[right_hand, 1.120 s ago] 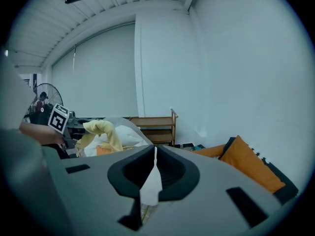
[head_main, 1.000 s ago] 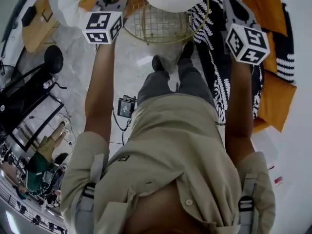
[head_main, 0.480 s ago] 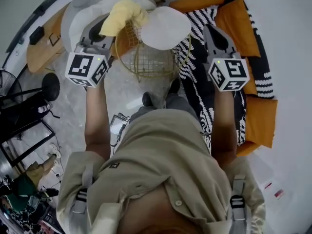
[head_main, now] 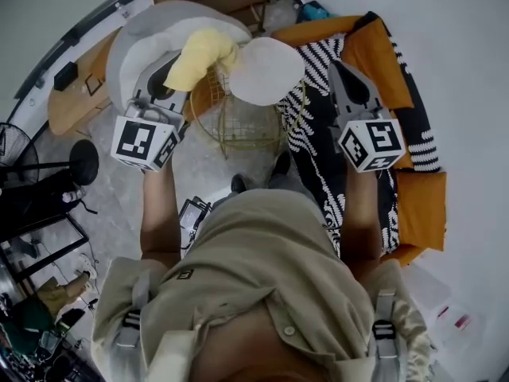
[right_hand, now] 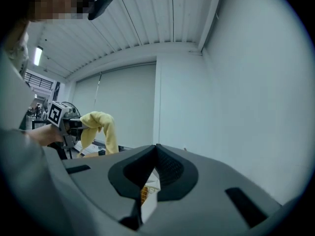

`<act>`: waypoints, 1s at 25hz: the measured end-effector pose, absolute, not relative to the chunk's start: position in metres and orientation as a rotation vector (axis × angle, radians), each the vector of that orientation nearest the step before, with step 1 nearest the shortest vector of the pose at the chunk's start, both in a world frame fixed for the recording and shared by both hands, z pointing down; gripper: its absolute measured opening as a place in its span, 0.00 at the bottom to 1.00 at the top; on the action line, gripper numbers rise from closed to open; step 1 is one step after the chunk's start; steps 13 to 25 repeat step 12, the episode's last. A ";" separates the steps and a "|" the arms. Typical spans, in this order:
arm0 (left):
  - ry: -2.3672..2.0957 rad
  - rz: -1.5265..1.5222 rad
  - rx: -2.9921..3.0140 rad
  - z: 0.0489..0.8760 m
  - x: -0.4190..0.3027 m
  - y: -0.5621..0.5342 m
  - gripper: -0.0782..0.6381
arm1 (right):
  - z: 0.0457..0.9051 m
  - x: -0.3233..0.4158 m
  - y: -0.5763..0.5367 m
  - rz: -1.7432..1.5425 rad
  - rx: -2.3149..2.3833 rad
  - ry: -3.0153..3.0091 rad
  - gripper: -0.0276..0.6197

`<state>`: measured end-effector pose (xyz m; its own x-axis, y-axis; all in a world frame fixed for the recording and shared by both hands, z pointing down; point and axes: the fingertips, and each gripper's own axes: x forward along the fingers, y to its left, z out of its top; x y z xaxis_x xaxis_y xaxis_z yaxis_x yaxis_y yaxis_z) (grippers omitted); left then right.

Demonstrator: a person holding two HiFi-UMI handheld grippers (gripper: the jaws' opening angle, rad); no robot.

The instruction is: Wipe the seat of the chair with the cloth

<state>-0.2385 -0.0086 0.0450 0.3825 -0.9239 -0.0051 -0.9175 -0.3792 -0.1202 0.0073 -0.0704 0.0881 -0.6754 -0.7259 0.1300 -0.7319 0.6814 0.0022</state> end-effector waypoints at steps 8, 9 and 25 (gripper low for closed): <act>1.671 -0.083 -2.530 0.047 -0.240 0.007 0.18 | 0.081 0.010 -0.057 0.051 1.219 -2.757 0.08; 1.665 -0.079 -2.528 0.048 -0.241 0.007 0.18 | 0.080 0.010 -0.056 0.048 1.220 -2.756 0.08; 1.659 -0.072 -2.527 0.050 -0.244 0.010 0.18 | 0.079 0.008 -0.052 0.042 1.218 -2.755 0.08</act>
